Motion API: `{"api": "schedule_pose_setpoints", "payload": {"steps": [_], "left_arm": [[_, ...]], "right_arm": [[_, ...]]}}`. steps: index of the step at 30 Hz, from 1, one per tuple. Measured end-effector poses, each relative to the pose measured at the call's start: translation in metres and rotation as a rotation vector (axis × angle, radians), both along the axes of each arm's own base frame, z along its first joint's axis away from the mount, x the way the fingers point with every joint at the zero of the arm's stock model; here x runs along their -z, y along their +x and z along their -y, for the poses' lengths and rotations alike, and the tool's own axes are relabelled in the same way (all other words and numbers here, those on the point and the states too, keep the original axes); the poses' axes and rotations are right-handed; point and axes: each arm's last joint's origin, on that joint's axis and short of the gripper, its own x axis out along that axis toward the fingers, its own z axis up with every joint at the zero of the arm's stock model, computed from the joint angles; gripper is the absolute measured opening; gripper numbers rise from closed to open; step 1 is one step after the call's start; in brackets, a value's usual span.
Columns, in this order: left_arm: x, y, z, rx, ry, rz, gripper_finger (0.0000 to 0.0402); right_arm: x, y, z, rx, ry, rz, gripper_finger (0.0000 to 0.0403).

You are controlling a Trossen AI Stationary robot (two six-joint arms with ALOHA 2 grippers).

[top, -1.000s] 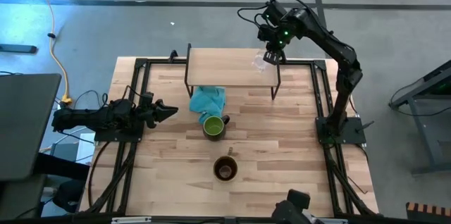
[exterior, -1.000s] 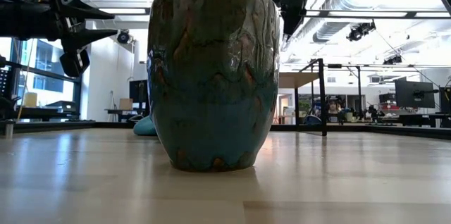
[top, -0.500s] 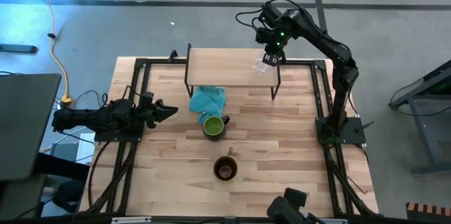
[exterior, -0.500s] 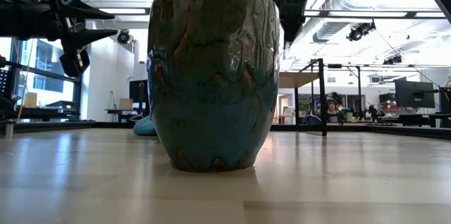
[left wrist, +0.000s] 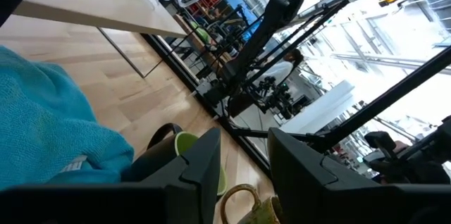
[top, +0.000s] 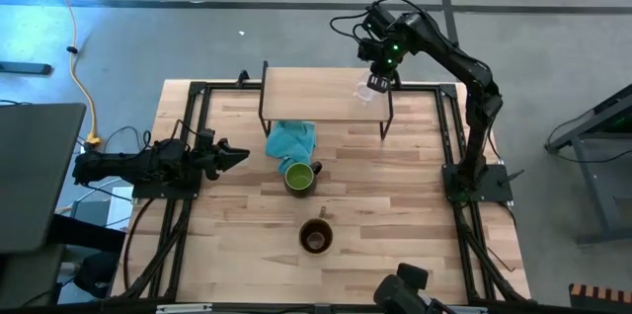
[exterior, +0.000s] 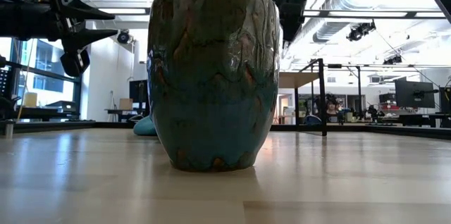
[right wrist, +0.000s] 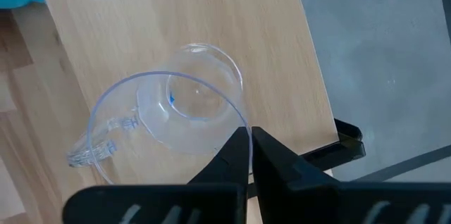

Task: Stack small to large cups/mugs on shelf
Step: Put the transparent mug on the shelf

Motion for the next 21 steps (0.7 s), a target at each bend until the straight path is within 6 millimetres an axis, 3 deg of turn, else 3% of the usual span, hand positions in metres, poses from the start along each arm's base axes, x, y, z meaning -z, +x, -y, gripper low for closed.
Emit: {"api": "schedule_pose_setpoints", "payload": {"steps": [21], "left_arm": [[0.000,0.000,0.000,0.000,0.000,0.000,0.0106]], "right_arm": [[0.012,0.004,0.006,0.014,0.037,-0.038,0.0000]]}}
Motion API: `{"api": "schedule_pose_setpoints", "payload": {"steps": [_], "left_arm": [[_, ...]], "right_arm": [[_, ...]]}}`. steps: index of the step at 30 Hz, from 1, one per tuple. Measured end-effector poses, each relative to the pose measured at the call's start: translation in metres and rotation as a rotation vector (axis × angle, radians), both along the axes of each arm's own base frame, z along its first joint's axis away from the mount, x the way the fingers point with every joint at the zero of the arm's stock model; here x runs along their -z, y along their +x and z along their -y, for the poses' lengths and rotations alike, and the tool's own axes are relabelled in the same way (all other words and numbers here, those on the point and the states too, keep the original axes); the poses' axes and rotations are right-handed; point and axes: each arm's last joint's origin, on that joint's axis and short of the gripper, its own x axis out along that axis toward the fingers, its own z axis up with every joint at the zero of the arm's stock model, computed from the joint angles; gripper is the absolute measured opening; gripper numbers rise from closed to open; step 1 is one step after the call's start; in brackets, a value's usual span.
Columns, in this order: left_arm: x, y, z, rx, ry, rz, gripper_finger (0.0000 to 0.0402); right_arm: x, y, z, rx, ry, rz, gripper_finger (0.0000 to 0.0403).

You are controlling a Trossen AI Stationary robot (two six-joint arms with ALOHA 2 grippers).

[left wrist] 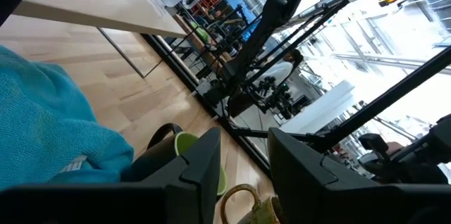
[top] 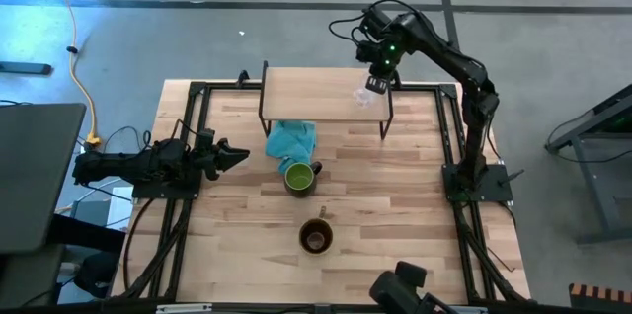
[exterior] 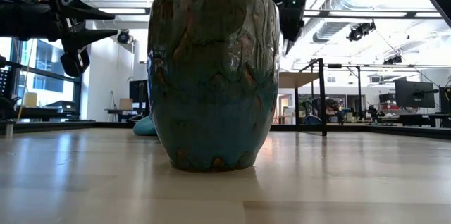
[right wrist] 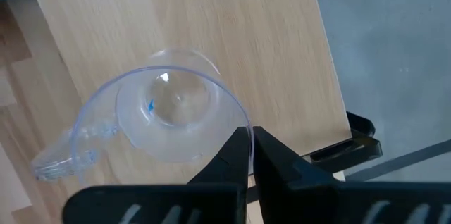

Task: Stack small to large cups/mugs on shelf
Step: Put the transparent mug on the shelf

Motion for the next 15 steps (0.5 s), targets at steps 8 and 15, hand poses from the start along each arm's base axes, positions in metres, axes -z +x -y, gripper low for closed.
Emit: {"api": "schedule_pose_setpoints", "payload": {"steps": [8,15], "left_arm": [[0.0000,0.0000,0.0000,0.000,0.000,0.000,0.0106],[0.0000,0.0000,0.0000,0.000,0.000,0.000,0.0106]], "right_arm": [[0.0000,-0.0007,0.0010,0.009,-0.027,-0.021,0.0000],[-0.0004,0.0003,0.0019,0.010,-0.038,-0.011,0.0000]]}}
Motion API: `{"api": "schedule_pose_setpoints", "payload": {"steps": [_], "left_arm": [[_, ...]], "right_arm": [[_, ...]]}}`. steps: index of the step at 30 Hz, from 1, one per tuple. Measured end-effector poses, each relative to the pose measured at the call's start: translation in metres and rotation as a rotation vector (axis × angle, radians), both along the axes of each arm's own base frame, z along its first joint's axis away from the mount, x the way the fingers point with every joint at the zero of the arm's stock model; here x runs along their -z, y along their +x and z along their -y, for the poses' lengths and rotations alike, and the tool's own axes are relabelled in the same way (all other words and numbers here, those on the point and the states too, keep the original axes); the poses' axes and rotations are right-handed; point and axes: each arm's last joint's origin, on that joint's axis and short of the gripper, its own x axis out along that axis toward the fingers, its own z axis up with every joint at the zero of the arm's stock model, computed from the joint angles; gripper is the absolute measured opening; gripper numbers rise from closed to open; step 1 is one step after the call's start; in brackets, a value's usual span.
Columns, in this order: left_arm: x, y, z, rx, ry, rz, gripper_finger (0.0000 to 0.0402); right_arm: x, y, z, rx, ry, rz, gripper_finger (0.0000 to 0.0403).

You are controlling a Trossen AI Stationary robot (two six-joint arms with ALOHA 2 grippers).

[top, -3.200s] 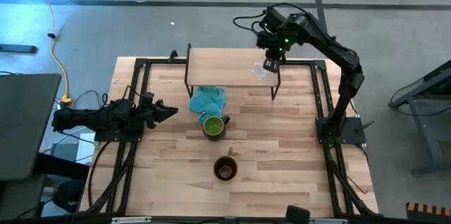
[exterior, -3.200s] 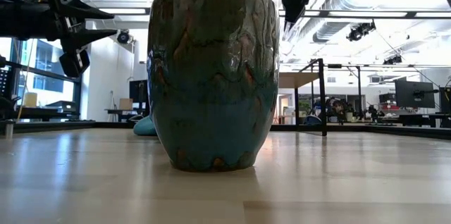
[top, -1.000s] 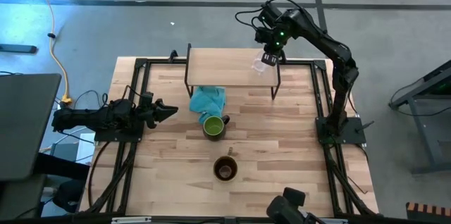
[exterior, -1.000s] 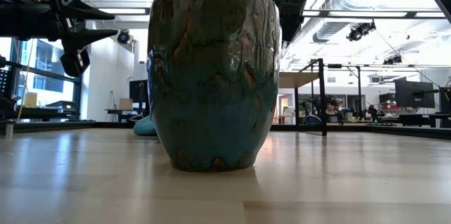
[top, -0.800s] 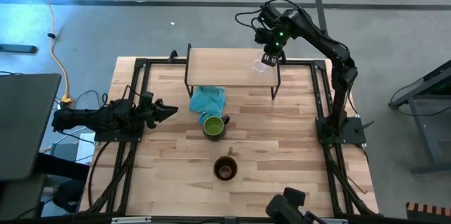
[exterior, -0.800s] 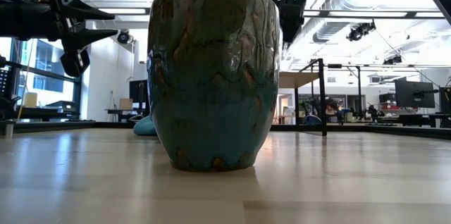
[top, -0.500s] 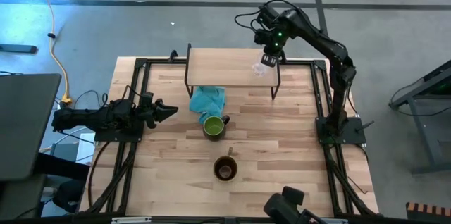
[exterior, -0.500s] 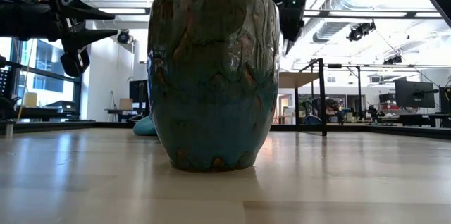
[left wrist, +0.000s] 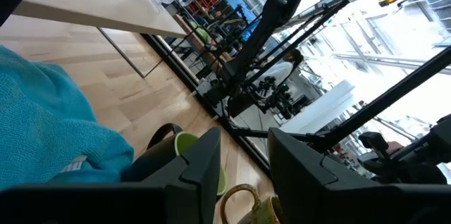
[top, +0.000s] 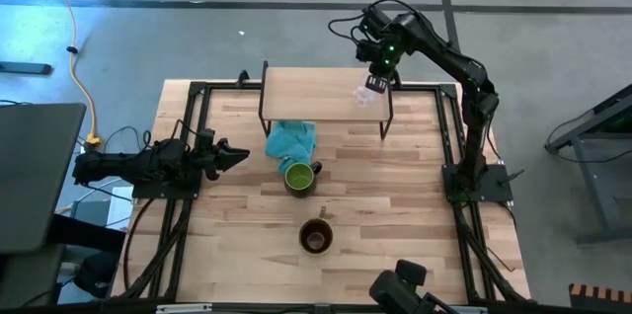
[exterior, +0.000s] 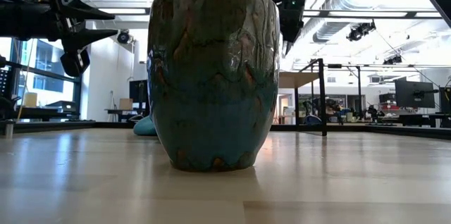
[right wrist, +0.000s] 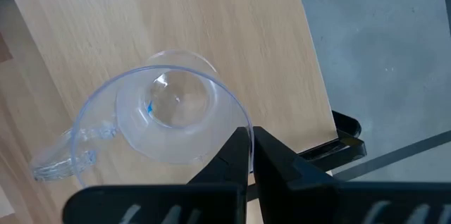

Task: Stack small to large cups/mugs on shelf
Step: Put the transparent mug on the shelf

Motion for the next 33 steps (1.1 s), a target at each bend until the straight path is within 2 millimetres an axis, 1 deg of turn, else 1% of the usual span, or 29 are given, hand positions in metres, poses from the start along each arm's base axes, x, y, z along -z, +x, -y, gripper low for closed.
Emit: {"api": "schedule_pose_setpoints", "payload": {"steps": [33], "left_arm": [[0.0000,0.0000,0.0000,0.000,0.000,0.000,0.0106]], "right_arm": [[-0.0003,0.0017,0.0010,-0.022,-0.007,0.020,0.0000]]}}
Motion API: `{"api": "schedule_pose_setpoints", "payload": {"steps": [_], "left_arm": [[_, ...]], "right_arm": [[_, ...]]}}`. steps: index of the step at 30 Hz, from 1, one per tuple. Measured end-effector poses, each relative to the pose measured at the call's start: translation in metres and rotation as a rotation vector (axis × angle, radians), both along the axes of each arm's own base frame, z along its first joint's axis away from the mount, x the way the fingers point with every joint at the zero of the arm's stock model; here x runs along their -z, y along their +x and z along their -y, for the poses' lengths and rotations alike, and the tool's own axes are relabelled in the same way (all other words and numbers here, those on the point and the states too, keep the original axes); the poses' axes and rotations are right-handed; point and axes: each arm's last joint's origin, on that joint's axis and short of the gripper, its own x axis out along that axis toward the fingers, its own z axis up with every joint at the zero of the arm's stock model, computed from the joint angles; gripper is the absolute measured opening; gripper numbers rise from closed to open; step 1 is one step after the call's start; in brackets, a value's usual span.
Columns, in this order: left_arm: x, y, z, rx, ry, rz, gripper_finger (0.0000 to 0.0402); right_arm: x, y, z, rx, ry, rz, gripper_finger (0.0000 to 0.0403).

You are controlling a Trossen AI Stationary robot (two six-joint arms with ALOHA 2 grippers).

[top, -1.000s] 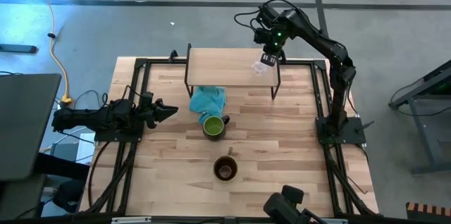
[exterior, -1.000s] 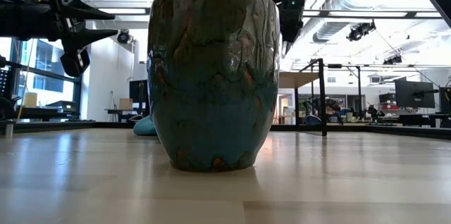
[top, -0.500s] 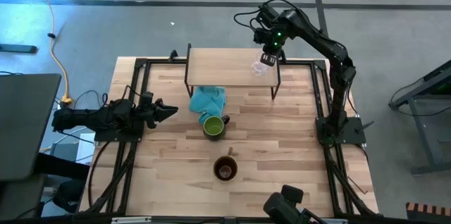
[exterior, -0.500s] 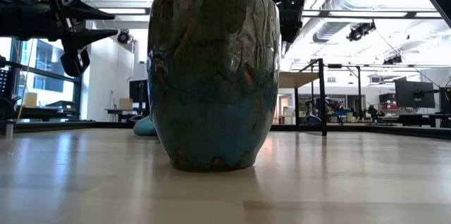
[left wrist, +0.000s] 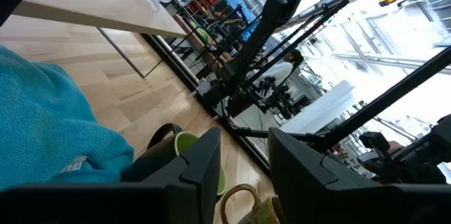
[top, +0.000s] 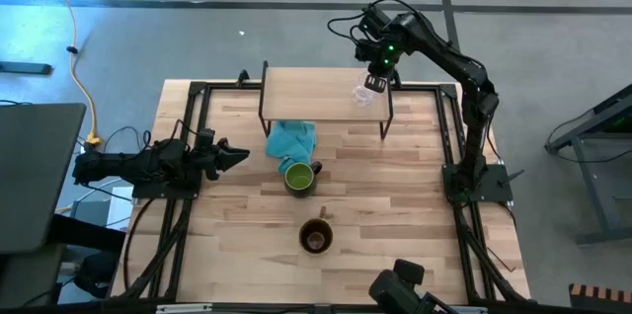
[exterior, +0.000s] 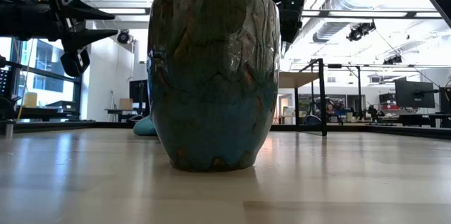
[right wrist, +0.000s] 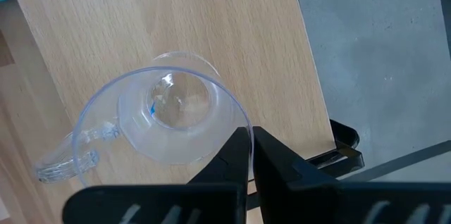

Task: Stack small to large cups/mugs on shelf
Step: Put the transparent mug on the shelf

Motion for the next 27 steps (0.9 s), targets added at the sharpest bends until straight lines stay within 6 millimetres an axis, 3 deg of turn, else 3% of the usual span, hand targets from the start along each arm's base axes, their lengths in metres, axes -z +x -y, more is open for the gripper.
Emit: {"api": "schedule_pose_setpoints", "payload": {"steps": [16,27], "left_arm": [[0.0001,0.0000,0.0000,0.000,0.000,-0.001,0.0106],[0.0000,0.0000,0.0000,-0.001,0.000,0.000,0.0106]], "right_arm": [[0.0006,0.0014,0.0002,-0.013,0.014,0.019,0.0036],[0.0000,0.0028,0.0016,-0.015,-0.004,0.032,0.0037]]}}
